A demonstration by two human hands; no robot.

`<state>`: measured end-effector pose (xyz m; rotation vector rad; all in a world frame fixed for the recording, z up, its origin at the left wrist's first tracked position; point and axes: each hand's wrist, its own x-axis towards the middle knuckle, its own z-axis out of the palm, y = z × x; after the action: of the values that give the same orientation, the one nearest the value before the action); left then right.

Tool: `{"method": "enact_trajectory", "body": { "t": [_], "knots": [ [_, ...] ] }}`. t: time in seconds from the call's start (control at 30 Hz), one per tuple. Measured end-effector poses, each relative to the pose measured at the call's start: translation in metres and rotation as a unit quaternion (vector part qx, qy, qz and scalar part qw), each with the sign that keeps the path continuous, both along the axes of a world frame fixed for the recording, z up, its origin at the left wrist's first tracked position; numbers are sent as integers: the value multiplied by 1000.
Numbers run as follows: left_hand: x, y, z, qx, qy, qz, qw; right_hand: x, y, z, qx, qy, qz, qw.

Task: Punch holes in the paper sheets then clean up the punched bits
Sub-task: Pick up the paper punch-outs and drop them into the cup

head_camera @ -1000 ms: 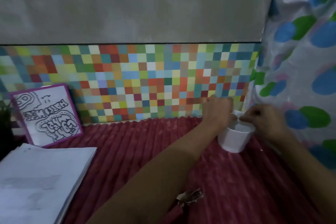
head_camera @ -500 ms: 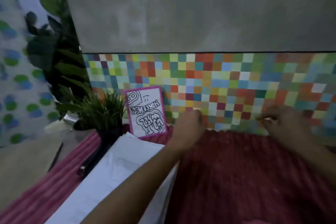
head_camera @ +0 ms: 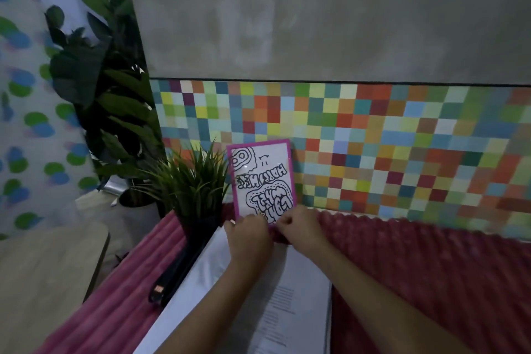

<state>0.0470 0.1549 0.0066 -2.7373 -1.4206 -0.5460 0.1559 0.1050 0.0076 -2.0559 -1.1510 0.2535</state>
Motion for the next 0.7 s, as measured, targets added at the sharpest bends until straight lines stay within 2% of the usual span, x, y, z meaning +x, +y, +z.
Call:
{"method": "enact_trajectory", "body": {
  "t": [0.1,0.2,0.33,0.47,0.5,0.63,0.7],
  "knots": [
    [2,10,-13,-8,8,-9,1000,-7,17,-12,-32,-43,-46,998],
    [-2,7,-9,25,-4,-24,999,-12,27,-17,-49,-83,-91,991],
    [-2,8,-12,21,2,-38,999,-16,30,-14,-66,-97,-96,988],
    [1,9,-9,67,2,-50,997,1,9,-6,-31,-41,-75,996],
    [2,10,-3,44,1,-59,997,10,-3,-2,-6,-16,-62,998],
    [8,12,34,5,-128,-73,989,51,-74,28,88,74,-61,992],
    [15,9,51,6,-182,-79,980,68,-115,47,112,88,-77,987]
  ]
}}
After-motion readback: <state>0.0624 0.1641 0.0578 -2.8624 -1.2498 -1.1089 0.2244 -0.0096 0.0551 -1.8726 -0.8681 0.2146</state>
